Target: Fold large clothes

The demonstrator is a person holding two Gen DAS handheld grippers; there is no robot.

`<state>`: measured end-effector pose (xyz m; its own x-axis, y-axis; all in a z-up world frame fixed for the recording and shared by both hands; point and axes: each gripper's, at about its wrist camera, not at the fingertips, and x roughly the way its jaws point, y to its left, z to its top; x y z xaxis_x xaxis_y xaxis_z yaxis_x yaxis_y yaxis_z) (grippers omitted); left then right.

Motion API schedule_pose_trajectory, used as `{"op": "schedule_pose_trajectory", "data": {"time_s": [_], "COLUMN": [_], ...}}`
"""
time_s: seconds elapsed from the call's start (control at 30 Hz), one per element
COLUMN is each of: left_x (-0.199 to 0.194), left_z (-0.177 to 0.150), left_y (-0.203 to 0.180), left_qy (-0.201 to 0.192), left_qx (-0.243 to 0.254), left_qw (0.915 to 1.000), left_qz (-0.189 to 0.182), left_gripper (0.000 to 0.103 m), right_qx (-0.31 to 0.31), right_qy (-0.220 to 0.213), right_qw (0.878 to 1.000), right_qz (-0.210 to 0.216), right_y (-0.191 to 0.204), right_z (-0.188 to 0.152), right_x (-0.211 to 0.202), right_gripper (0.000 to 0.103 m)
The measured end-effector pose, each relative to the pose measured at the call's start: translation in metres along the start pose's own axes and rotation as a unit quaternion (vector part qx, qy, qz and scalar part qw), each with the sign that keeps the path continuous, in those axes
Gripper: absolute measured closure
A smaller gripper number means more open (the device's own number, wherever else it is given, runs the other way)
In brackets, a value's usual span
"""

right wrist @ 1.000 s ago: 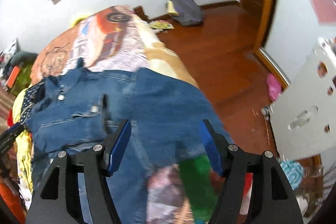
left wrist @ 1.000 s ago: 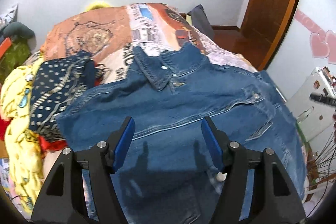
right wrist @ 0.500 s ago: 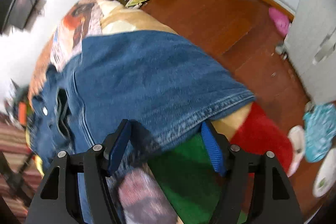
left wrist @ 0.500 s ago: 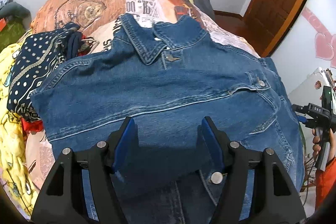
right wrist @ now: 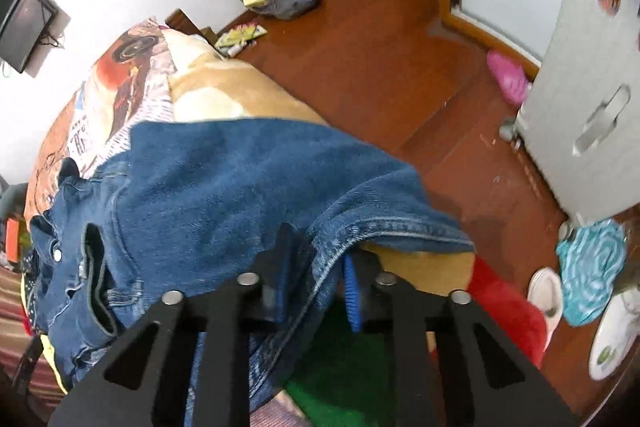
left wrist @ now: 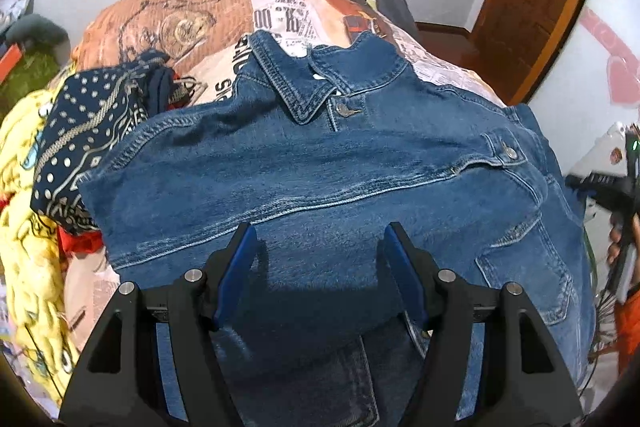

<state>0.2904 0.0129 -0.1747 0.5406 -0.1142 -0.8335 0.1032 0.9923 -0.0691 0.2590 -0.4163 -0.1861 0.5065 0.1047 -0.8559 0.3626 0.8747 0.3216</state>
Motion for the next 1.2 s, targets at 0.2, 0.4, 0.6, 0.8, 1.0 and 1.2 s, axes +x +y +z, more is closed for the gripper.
{"op": "schedule_pose_trajectory", "data": {"time_s": [0.2, 0.4, 0.6, 0.8, 1.0, 1.2], "left_x": [-0.014, -0.03, -0.036, -0.034, -0.033, -0.031], "left_z": [-0.004, -0.009, -0.018, -0.026, -0.03, -0.029], "left_y": [0.001, 0.0, 0.005, 0.008, 0.006, -0.001], "left_qy": [-0.01, -0.026, -0.027, -0.019, -0.015, -0.014], "left_qx": [-0.005, 0.005, 0.006, 0.0, 0.006, 0.009], "left_qw": [0.9996, 0.9992, 0.9992, 0.9995, 0.9996, 0.9994], "left_qz": [-0.027, -0.031, -0.029, -0.025, -0.021, -0.029], "left_gripper": [0.038, 0.038, 0.038, 0.038, 0.038, 0.038], "right_qx": [-0.042, -0.171, -0.267, -0.277, -0.261, -0.224], "right_qy": [-0.061, -0.087, -0.01, 0.083, 0.132, 0.071], "right_qw": [0.996, 0.973, 0.948, 0.945, 0.945, 0.959], "right_qz": [0.058, 0.129, 0.172, 0.155, 0.146, 0.16], "right_y": [0.043, 0.128, 0.169, 0.162, 0.15, 0.133], "right_z": [0.013, -0.009, -0.062, -0.094, -0.093, -0.076], "right_x": [-0.055, -0.102, -0.084, -0.035, -0.038, -0.084], "right_gripper": [0.094, 0.094, 0.094, 0.093, 0.078, 0.043]}}
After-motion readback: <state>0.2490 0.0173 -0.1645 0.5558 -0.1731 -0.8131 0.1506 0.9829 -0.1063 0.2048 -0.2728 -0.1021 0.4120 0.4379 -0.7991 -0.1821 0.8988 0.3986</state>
